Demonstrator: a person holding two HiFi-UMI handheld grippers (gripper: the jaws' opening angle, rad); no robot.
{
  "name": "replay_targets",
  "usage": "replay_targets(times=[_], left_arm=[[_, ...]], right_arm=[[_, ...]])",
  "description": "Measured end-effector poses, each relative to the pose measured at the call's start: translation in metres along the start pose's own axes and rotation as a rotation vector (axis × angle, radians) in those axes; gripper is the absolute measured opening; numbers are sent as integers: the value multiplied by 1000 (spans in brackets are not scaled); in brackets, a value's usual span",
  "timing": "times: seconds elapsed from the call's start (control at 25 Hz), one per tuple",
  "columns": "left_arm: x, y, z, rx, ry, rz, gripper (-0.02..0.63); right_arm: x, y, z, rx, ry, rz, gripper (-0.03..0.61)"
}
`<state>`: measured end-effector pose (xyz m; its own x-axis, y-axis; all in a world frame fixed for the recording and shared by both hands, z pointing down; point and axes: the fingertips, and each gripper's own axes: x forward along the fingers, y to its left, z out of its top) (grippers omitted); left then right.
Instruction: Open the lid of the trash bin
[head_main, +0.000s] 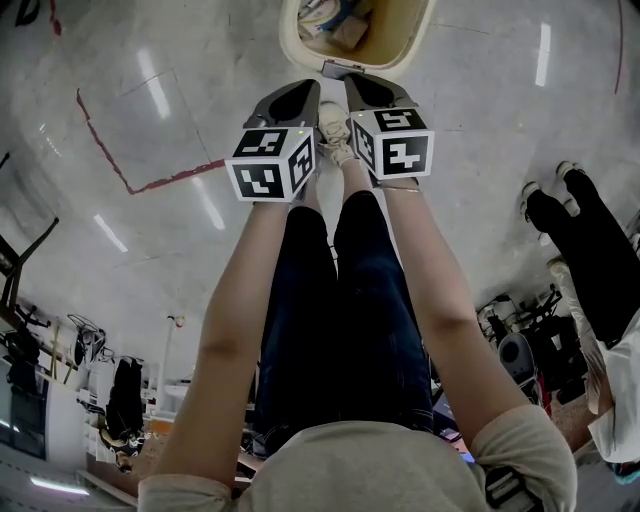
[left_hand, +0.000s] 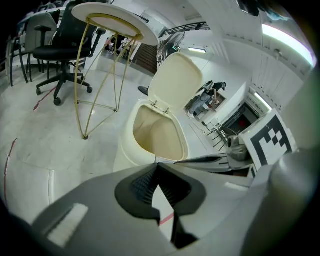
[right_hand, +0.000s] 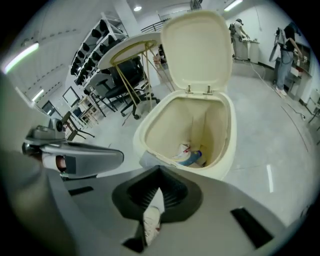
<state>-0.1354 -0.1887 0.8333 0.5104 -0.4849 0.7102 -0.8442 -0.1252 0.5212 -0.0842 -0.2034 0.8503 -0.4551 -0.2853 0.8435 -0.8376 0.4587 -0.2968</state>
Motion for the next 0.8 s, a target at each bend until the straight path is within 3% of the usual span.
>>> replay_targets(times=[0.28,0.48,0.8], left_arm=[[-2,-10,4,4,6,7,9],[-7,-14,8,12,13,3,9],[-41,-30,35,35,-19,0,9]], right_arm=[[-6,1,4,-69,-39,-69,0],[-9,8,0,-43,27,-8,0],[-67,13,23,-104,-26,-39,0]])
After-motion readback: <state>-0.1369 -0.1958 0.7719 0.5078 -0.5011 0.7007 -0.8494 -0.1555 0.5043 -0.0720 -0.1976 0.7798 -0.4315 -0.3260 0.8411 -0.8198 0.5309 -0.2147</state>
